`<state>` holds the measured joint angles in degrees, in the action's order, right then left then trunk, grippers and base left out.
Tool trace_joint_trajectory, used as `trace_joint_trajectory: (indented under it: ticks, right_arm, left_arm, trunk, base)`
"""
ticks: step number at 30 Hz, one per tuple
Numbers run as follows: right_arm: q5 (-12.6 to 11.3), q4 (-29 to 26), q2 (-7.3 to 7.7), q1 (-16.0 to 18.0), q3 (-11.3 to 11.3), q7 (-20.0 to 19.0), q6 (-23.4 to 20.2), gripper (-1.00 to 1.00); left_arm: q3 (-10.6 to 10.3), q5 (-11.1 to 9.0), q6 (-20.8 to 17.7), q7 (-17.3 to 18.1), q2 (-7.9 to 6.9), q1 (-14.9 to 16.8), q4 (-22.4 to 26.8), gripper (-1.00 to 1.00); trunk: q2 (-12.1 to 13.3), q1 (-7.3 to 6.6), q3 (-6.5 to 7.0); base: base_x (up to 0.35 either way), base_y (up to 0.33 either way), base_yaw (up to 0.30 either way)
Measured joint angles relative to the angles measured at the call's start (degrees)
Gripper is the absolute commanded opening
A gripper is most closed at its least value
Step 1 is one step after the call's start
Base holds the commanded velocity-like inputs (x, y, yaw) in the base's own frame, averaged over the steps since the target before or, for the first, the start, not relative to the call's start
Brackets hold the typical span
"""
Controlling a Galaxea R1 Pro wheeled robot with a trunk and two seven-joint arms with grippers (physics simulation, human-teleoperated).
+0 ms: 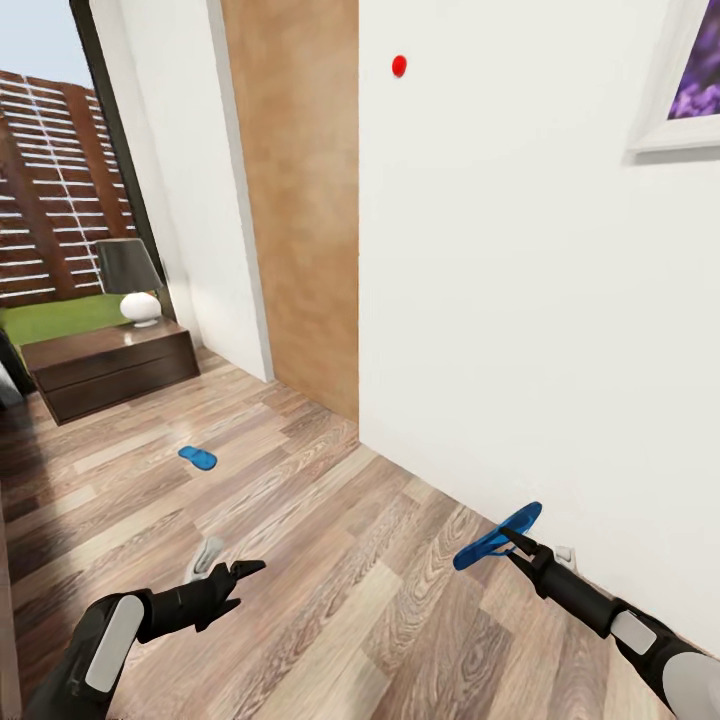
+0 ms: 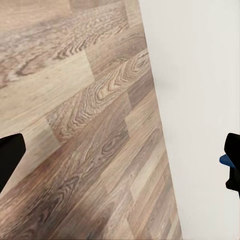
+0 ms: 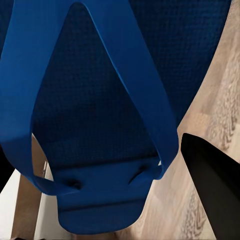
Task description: In the bedroom, move the book from the bed onto either nightstand, and place the two sandals side by side next to the bed.
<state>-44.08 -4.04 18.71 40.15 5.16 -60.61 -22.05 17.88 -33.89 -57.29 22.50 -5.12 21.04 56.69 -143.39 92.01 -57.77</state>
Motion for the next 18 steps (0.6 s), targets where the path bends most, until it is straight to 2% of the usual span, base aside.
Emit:
trace_joint_trajectory:
  ticks: [9, 18]
  right_arm:
    - [0.0, 0.0, 0.0, 0.0, 0.0, 0.0, -0.04, -1.0]
    - [0.0, 0.0, 0.0, 0.0, -0.01, 0.01, -0.01, -1.0]
  left_arm:
    - [0.0, -0.03, 0.0, 0.01, 0.0, 0.0, 0.0, 1.0]
    - [0.07, -0.06, -0.01, 0.03, -0.02, 0.0, -0.05, 1.0]
  trunk:
    - [0.0, 0.0, 0.0]
    - [0.0, 0.0, 0.0]
  base:
    - [0.088, -0.086, 0.164]
    - [0.088, -0.019, 0.165]
